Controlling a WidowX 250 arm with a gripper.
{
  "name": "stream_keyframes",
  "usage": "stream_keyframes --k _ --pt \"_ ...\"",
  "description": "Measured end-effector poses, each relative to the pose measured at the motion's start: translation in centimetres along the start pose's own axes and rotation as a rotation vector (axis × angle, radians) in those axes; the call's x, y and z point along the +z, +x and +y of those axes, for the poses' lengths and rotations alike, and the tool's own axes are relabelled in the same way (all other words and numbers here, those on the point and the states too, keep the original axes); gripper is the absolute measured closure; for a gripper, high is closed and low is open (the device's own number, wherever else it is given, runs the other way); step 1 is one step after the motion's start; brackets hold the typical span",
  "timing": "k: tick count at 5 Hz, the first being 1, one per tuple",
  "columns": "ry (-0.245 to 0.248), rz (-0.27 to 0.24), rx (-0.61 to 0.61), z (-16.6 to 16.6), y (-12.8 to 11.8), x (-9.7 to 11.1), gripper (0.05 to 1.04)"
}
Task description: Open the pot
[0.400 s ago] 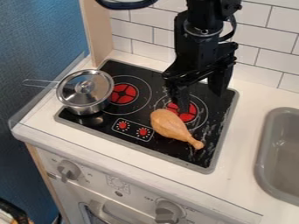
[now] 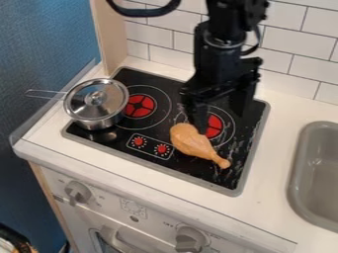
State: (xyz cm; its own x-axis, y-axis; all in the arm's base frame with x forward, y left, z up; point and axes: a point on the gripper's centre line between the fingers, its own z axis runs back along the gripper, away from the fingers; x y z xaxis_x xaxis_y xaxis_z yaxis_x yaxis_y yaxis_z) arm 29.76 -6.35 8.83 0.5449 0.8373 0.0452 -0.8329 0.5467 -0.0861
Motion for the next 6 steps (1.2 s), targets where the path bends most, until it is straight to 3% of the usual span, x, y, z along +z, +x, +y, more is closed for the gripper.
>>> stream_keyframes --k 1,2,3,6 --pt "-0.011 -0.034 0.063 0.6 1.6 0.4 0.082" --pt "0.029 -0.131 0.195 2.5 4.8 0.7 0.083" --pt "0.036 -0.152 0.345 4.7 8.1 0.8 0.082" --pt "0.053 -0.176 0.711 10.5 15.0 -0.1 0.083"
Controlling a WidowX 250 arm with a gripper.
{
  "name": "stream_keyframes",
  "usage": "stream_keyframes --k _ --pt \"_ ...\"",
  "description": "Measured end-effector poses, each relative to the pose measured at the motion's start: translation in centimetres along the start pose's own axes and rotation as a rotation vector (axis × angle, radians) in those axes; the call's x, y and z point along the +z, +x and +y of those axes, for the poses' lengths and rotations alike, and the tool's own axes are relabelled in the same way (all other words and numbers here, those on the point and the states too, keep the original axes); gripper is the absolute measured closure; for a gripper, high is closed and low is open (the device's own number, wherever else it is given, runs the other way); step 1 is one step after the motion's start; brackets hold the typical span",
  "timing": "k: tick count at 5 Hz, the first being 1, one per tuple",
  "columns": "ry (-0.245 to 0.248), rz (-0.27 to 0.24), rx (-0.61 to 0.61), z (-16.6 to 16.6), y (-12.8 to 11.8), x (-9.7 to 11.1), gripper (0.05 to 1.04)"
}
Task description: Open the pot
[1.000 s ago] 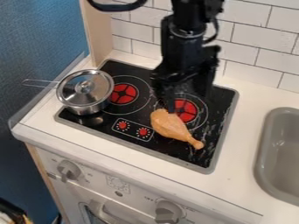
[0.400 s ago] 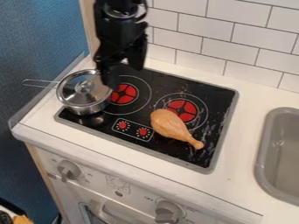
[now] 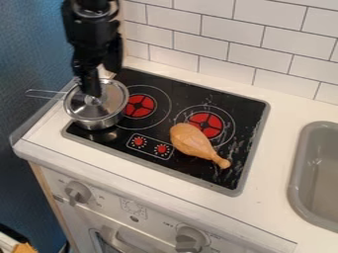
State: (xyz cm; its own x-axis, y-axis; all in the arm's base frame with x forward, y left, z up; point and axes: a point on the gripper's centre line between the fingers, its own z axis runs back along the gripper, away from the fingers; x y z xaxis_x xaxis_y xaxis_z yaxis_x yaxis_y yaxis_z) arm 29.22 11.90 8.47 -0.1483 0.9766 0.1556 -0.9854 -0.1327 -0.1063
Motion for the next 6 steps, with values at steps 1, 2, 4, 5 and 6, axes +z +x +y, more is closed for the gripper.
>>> stream_keyframes --k 1,2,4,5,6 --pt "0.026 -0.015 0.065 -0.3 1.5 -0.8 0.083" --pt "0.056 -0.039 0.110 -0.4 2.4 -1.6 0.083" --pt "0.072 -0.040 0.113 -0.8 2.2 -3.9 0.083" --pt "0.057 -0.006 0.111 -1.1 2.1 -4.5 0.083" --pt "0.034 0.043 0.101 -1.3 2.0 -4.9 0.127"
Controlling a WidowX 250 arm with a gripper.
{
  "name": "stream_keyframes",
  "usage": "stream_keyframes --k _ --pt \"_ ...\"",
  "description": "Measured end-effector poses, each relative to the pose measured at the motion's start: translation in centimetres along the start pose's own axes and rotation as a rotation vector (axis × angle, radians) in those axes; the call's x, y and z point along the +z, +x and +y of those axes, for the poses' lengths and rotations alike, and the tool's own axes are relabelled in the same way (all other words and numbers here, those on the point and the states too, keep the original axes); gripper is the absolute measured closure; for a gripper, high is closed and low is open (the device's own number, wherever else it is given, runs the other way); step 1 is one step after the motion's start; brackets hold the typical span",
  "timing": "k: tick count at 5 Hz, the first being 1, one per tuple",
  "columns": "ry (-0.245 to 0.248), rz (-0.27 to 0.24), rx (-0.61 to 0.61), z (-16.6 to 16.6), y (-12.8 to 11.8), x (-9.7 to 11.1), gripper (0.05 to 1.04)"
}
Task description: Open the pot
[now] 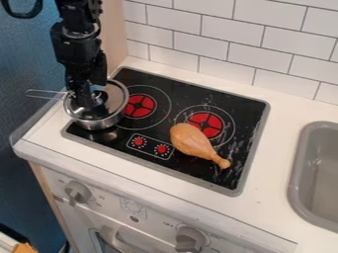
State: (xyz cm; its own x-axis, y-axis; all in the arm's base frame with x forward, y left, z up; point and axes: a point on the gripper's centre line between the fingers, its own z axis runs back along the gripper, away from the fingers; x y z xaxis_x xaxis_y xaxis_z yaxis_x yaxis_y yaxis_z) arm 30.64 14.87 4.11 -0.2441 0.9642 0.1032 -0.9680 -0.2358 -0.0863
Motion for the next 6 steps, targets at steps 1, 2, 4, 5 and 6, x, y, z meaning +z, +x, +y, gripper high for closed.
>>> stream_keyframes --k 1,2,4,5,6 --pt "0.000 0.031 -0.012 0.0 -0.2 -0.6 0.405" --pt "0.002 0.017 -0.012 -0.1 0.0 -0.7 0.701" --pt "0.006 -0.002 -0.018 0.0 -0.1 -0.7 0.800" --pt "0.011 -0.022 -0.039 0.1 -0.8 -0.2 0.800" --pt "-0.073 -0.062 -0.070 -0.4 -2.5 3.6 0.800"
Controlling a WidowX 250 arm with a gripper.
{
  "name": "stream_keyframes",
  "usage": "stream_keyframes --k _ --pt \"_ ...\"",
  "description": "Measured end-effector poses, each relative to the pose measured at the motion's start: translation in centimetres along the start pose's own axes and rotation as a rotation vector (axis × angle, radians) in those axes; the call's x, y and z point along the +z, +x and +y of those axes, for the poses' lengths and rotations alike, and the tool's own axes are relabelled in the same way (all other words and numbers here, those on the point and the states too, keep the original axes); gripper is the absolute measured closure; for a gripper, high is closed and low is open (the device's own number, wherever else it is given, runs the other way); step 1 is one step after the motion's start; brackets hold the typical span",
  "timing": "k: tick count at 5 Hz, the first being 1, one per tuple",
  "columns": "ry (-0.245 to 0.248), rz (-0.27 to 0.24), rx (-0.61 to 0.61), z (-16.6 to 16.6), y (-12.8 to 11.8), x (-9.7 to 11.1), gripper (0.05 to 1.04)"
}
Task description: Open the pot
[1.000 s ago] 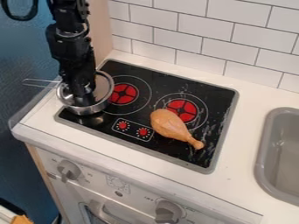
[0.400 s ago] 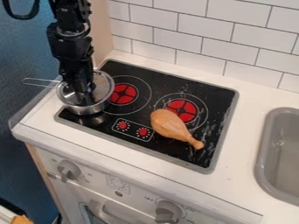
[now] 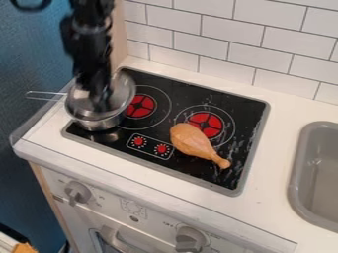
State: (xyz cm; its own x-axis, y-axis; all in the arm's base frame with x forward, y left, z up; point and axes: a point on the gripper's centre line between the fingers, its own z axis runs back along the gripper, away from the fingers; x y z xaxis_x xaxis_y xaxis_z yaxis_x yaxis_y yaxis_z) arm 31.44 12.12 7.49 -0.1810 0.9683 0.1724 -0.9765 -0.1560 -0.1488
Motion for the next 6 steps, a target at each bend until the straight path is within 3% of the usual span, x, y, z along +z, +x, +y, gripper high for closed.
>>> stream_keyframes --k 1,2,3,4,6 --pt "-0.060 0.005 -0.064 -0.7 -2.3 4.1 0.801" --pt "-0.108 0.075 -0.194 -1.4 -6.7 6.4 0.801" --pt "-0.139 0.156 -0.354 -2.3 -11.7 6.9 0.800" --pt "-0.107 0.178 -0.479 -2.5 -16.3 5.6 0.801" --pt "-0.024 0.204 -0.528 -3.3 -20.8 0.9 0.800"
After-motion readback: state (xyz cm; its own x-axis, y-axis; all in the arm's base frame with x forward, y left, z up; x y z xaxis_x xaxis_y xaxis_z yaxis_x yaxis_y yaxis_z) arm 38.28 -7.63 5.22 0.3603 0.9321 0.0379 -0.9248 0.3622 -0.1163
